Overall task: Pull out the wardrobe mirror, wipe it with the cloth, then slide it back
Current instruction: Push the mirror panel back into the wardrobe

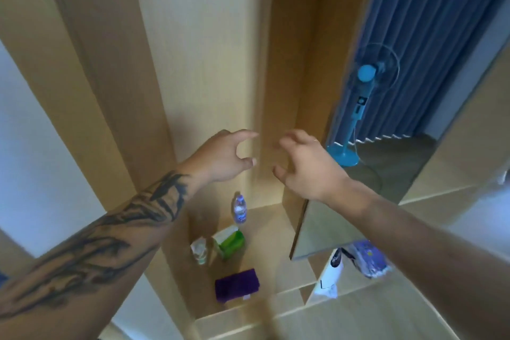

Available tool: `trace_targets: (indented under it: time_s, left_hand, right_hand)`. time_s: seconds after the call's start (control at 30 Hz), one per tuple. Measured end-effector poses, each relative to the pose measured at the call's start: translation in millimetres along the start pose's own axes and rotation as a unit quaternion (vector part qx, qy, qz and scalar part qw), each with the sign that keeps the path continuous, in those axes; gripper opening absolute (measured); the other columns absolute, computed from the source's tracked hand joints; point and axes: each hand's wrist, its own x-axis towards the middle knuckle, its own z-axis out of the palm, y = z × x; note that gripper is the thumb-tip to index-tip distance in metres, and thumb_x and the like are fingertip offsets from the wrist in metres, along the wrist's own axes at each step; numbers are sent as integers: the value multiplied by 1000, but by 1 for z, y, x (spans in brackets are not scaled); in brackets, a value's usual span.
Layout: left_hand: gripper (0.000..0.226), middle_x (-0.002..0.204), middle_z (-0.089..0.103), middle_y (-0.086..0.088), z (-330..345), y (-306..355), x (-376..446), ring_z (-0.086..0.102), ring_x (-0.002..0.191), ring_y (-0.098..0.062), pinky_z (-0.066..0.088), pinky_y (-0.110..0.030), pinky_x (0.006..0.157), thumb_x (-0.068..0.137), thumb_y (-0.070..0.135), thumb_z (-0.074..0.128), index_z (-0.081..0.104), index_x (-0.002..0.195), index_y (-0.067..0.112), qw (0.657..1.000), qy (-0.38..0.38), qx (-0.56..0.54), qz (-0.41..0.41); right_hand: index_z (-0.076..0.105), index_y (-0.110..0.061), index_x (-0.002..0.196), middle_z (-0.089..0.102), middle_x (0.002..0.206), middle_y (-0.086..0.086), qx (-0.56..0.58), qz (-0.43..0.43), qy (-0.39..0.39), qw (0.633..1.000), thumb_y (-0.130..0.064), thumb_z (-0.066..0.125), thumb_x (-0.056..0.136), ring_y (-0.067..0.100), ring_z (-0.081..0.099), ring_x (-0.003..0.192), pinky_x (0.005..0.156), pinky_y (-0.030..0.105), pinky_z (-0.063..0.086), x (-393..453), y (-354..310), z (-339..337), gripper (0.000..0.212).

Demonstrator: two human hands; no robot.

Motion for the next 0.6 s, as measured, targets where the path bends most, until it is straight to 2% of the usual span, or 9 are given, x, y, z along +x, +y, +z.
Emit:
trace_targets:
  time_s: [0.13,0.3,0.47,0.53,0.6]
  left_hand:
    - [71,139,51,-8,-19,52,3,54,133,-27,35,-23,97,91,54,75,43,154,49,999,21,19,33]
    - [70,148,52,-6,-24,119,5,49,142,-23,35,-25,107,90,54,77,47,153,45,996,47,9,69]
    - [79,155,49,-8,-6,171,13,48,144,-26,37,-31,111,90,55,76,40,158,34,995,83,-5,53]
    - [83,154,51,-5,3,186,17,55,135,-30,42,-37,108,90,53,76,37,160,29,992,124,-14,33]
    - [77,141,60,7,12,198,21,62,119,-32,49,-39,99,90,45,78,41,155,27,985,168,-41,30]
  right_hand:
    - [56,-12,139,38,160,15,-7,-10,67,998,-36,65,99,40,39,146,121,45,36,-22,22,-43,48]
    - [60,-21,137,46,148,1,0,-30,121,992,-38,65,98,32,47,136,115,41,41,-47,62,-76,42]
    - [56,-24,144,44,154,3,18,9,157,987,-37,64,99,27,43,142,118,40,38,-58,116,-106,48]
    - [54,-24,146,45,153,3,20,27,168,985,-36,65,99,26,44,141,116,41,41,-60,143,-119,49]
    - [53,-23,147,46,152,3,31,50,186,981,-35,66,98,26,46,139,115,41,42,-63,172,-132,52]
